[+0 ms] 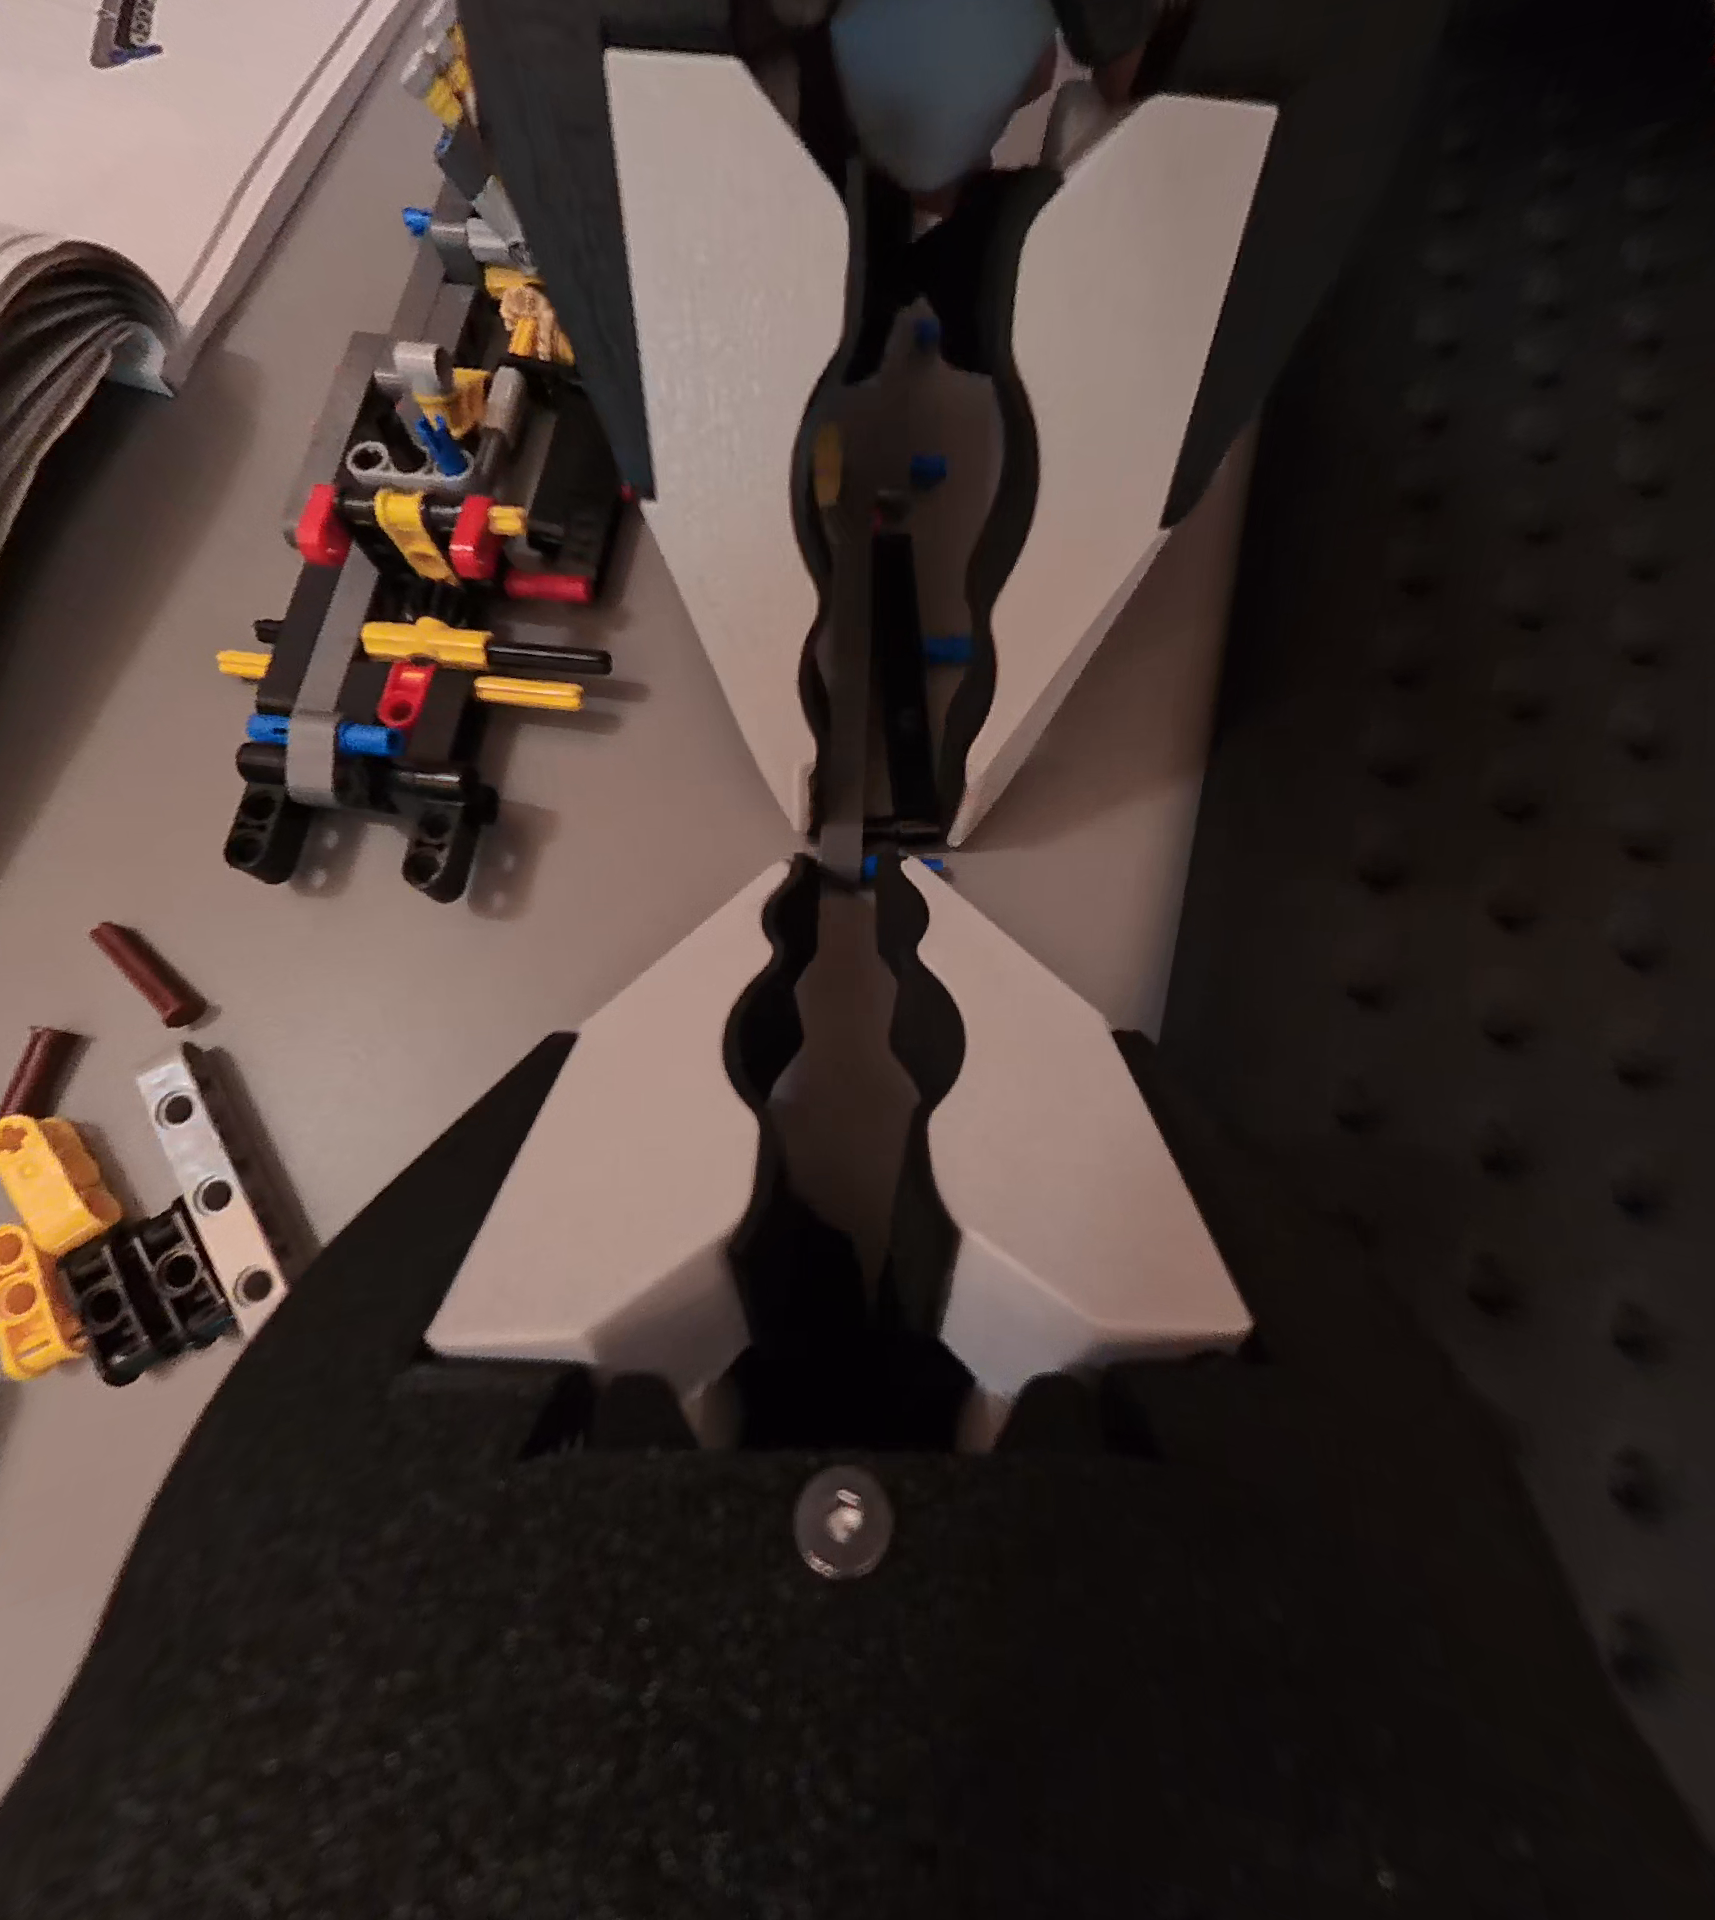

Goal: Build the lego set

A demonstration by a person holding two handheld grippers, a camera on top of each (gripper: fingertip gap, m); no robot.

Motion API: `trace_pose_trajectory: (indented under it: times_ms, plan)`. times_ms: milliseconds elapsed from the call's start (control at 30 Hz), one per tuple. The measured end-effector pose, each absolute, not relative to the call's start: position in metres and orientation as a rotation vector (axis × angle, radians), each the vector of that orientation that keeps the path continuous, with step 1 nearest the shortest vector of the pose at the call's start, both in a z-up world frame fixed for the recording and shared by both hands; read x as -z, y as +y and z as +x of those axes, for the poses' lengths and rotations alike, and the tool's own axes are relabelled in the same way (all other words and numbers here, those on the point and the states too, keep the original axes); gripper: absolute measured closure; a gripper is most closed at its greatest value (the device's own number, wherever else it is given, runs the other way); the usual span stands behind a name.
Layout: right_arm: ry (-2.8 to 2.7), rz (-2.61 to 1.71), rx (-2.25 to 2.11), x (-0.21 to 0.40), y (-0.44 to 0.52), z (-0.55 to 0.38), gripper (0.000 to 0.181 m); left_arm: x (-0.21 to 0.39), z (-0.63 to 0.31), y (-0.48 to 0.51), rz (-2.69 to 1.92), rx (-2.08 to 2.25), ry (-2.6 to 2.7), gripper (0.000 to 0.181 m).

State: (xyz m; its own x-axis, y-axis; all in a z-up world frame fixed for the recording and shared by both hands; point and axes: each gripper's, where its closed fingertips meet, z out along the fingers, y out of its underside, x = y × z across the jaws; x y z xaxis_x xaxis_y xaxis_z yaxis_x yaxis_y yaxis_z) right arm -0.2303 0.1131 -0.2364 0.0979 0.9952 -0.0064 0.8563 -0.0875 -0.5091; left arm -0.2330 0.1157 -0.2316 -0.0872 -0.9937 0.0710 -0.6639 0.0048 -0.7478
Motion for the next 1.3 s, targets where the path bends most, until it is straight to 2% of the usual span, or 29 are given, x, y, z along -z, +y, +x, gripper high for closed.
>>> trace_pose_trajectory:
  times_ms: [800, 967, 1100, 1200, 1300]
  plan:
    - [-1.773, -2.021, -0.45, 0.233, 0.113, -0.228, 0.157, 0.234, -0.227, 0.117, -1.717, 0.854, 1.783, 0.173]
    - [-1.505, -2.047, -0.526, 0.198, 0.103, -0.202, 0.157, 0.233, -0.232, 0.118, -1.742, 0.844, 1.752, 0.173]
    - [-1.277, -2.07, -0.442, 0.207, 0.092, -0.188, 0.155, 0.227, -0.23, 0.123, -1.733, 0.843, 1.754, 0.171]
    - [-1.152, -2.013, -0.344, 0.209, 0.093, -0.188, 0.16, 0.215, -0.218, 0.124, -1.737, 0.948, 1.748, 0.166]
    - [-1.154, -2.029, -0.278, 0.223, 0.095, -0.186, 0.157, 0.227, -0.211, 0.13, -1.743, 0.858, 1.854, 0.165]
